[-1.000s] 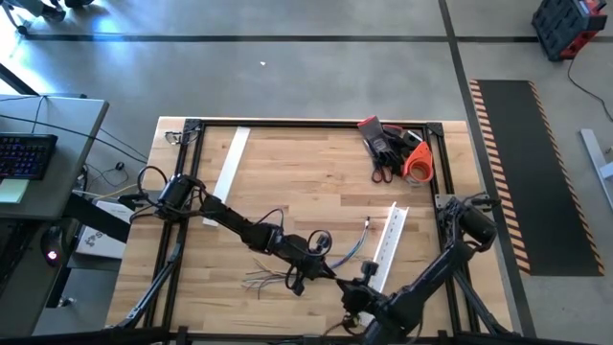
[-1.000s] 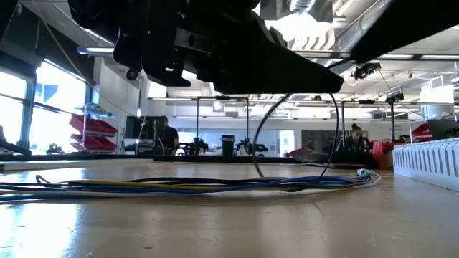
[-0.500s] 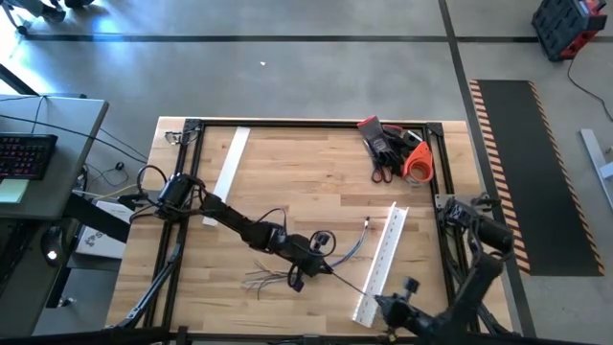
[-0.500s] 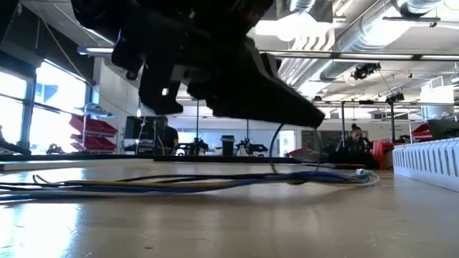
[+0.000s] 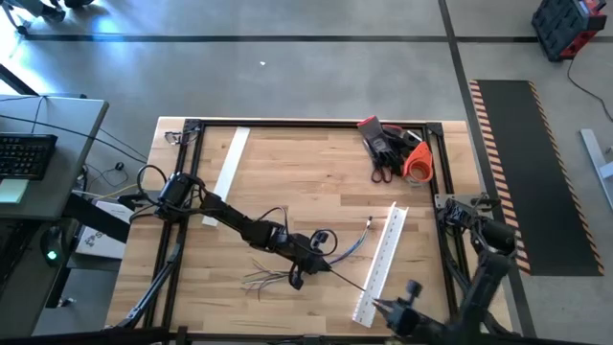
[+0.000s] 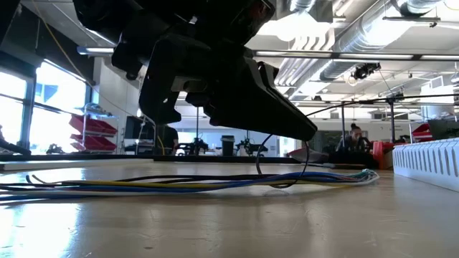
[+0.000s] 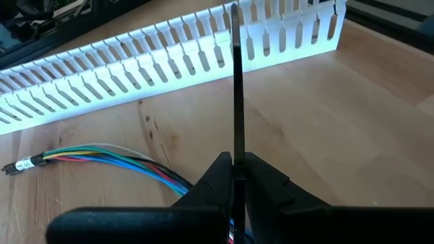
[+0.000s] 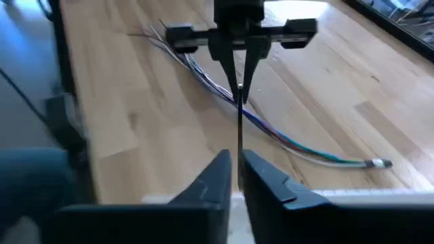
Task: Ziptie cables
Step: Wrap the colored cables with the black zip tie
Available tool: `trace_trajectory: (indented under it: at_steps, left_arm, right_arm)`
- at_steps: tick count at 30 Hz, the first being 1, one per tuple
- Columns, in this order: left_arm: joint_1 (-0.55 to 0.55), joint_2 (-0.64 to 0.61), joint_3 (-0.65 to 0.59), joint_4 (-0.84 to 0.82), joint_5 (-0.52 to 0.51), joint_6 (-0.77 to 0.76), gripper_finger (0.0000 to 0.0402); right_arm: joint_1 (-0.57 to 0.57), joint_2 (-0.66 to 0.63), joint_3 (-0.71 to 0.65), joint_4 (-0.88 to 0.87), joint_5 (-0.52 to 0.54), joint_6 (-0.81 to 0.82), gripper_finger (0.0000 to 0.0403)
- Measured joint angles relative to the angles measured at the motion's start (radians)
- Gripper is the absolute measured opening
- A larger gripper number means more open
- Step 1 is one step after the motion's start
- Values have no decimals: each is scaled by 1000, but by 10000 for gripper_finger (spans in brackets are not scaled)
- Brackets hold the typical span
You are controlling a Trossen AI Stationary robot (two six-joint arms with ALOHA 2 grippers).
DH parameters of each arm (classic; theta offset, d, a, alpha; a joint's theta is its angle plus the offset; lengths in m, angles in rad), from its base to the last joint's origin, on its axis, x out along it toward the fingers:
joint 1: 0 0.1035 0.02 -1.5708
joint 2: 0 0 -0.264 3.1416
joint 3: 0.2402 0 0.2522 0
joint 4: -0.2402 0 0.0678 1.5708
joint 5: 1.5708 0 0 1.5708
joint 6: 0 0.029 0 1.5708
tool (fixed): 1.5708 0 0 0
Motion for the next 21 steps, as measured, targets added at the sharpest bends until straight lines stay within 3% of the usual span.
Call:
trace_trajectory:
  at_steps: [6, 11, 16, 21]
  left_arm:
    - [-5, 0, 0, 0, 0, -8, 7]
    - [-8, 0, 0, 3, -1, -9, 7]
    - [-8, 0, 0, 3, -3, -9, 7]
    - [-8, 0, 0, 2, -3, -10, 7]
  right_arm:
    - [-145, 0, -165, 387, -23, -361, 142]
    - [-251, 1, -287, 549, -71, -489, 198]
    - [-295, 1, -349, 684, -61, -570, 186]
    - [-299, 1, -361, 734, -40, -600, 121]
